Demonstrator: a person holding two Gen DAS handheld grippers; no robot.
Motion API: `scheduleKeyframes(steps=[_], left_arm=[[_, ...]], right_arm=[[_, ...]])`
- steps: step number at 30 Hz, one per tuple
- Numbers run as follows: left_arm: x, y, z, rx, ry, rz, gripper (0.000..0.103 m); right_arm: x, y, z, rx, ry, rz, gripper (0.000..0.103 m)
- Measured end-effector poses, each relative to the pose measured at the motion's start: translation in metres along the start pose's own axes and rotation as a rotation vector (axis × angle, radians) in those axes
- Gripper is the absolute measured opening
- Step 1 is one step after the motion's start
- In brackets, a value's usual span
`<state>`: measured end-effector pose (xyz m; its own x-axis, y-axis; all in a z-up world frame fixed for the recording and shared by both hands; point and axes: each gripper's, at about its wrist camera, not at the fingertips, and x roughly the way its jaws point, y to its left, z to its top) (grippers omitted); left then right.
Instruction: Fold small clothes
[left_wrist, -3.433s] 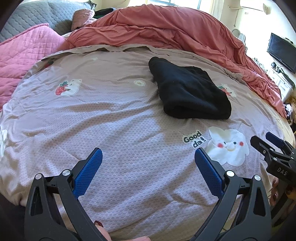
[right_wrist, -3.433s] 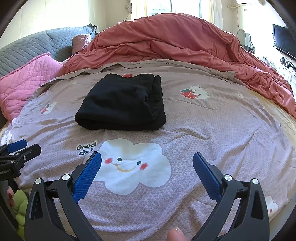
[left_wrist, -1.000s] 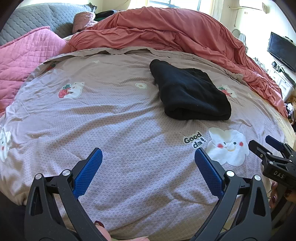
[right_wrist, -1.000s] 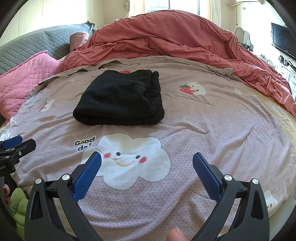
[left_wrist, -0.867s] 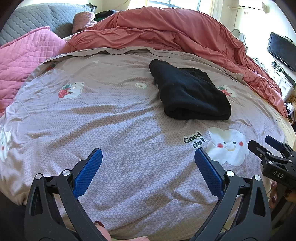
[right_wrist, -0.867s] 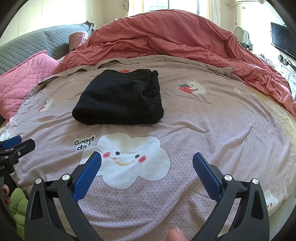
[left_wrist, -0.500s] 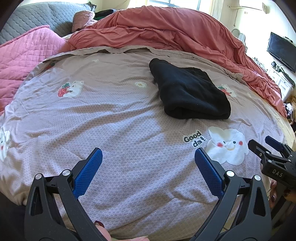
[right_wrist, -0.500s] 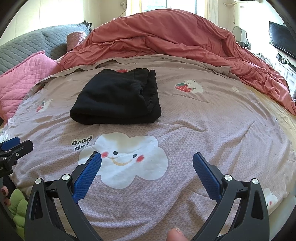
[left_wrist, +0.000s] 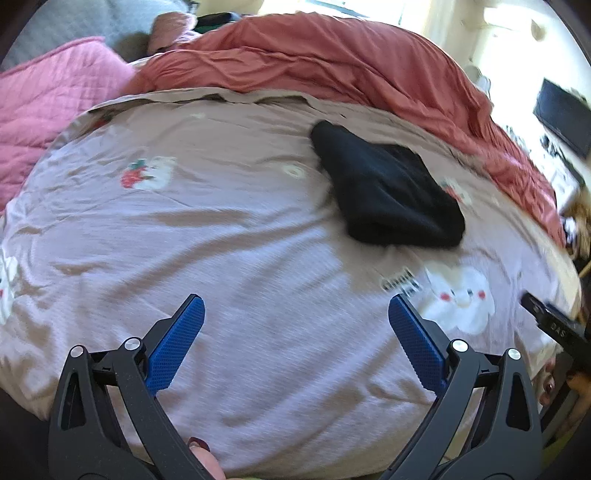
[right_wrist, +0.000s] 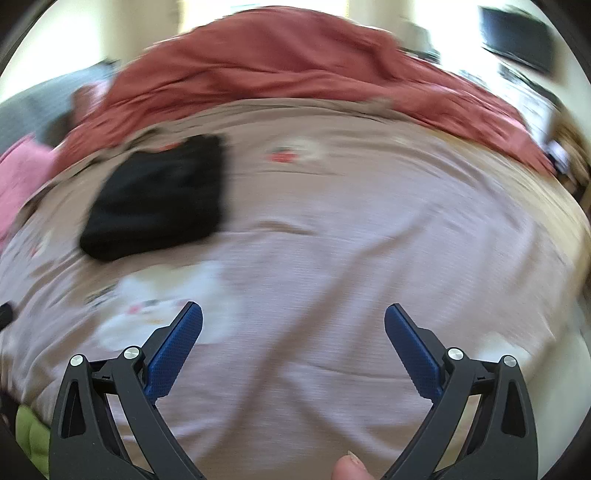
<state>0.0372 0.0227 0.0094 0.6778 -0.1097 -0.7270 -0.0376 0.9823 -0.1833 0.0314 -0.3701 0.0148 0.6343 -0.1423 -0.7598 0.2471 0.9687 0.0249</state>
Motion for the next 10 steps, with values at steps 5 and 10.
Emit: scheduleKeyframes(steps=[5, 10], left_arm=[[-0.001, 0.074, 0.032, -0.125, -0.01, 0.108, 0.094], [-0.001, 0.18, 0.06, -0.223, -0.03, 0.354, 0.094]], right_arm=[[-0.008, -0.125, -0.005, 0.269, -0.014, -0.291, 0.098], [-0.021, -0.263, -0.039, 0.55, -0.001, -0.646, 0.098]])
